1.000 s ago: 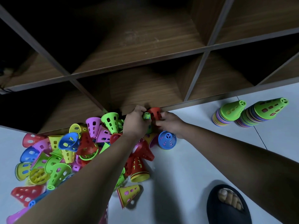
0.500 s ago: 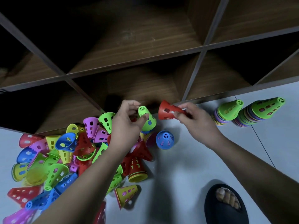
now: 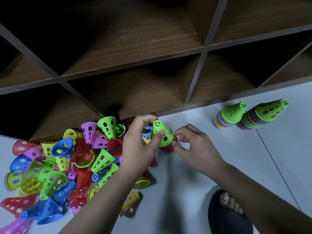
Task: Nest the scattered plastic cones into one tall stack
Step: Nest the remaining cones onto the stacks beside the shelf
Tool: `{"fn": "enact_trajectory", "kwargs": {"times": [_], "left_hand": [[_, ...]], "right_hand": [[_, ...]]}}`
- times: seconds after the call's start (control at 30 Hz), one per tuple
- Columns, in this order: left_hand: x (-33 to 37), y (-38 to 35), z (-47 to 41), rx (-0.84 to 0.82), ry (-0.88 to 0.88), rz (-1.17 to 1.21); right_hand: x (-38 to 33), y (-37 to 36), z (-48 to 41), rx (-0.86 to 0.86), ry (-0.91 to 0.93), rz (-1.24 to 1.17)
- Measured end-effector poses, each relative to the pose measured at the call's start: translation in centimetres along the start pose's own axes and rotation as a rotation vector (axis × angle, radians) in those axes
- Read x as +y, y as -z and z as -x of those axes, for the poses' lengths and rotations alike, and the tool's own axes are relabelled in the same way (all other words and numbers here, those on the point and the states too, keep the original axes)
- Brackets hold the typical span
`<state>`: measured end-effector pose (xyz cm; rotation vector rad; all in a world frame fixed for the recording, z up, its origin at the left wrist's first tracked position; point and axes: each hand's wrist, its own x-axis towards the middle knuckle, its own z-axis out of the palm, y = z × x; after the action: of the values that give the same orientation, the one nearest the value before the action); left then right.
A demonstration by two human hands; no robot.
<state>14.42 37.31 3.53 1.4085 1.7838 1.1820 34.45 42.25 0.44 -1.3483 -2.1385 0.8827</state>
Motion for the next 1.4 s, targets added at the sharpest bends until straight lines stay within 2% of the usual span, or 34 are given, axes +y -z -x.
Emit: {"fn": "enact_trajectory", "kwargs": {"times": [0.1, 0.33, 0.4, 0.57, 0.67, 0.8, 0.93, 1.03, 1.13, 1.4], "left_hand": [[-0.9, -1.1, 0.5, -0.041, -0.039, -0.060], [-5.4, -3.1, 1.6, -0.293, -0.053, -0.300], [-6.3, -2.7, 1.6, -0.287, -0.037, -0.316], [-8.4, -1.5, 1.1, -0.211, 0.057, -0.544], [-9.4, -1.6, 0.4, -0.171, 0.111, -0.640], [-10.0, -2.1, -0.3, -0.185, 0.103, -0.719], [-10.5, -2.5, -0.2, -0.204, 0.070, -0.721], [-10.7, -2.8, 0.1, -0.197, 0.058, -0.618], [-10.9, -3.1, 0.4, -0.180, 0.080, -0.508], [-10.0, -4.0, 0.1, -0.166, 0.226, -0.442]], "right_hand": [[0.9, -0.7, 0.0, -0.062, -0.018, -0.023], [2.0, -1.0, -0.7, -0.064, -0.071, -0.054], [2.0, -1.3, -1.4, -0.074, -0.078, -0.055], [1.4, -2.4, -4.6, -0.111, -0.095, -0.006], [0.5, -3.1, -7.0, -0.129, -0.035, 0.025], [-0.9, -4.0, -10.0, -0.286, 0.030, 0.082], [-1.6, -5.3, -12.1, -0.444, 0.087, 0.173], [-1.6, -6.4, -12.8, -0.516, 0.084, 0.228], [-1.6, -6.9, -13.1, -0.537, 0.092, 0.293], [-1.7, -7.7, -13.4, -0.481, 0.090, 0.346]]}}
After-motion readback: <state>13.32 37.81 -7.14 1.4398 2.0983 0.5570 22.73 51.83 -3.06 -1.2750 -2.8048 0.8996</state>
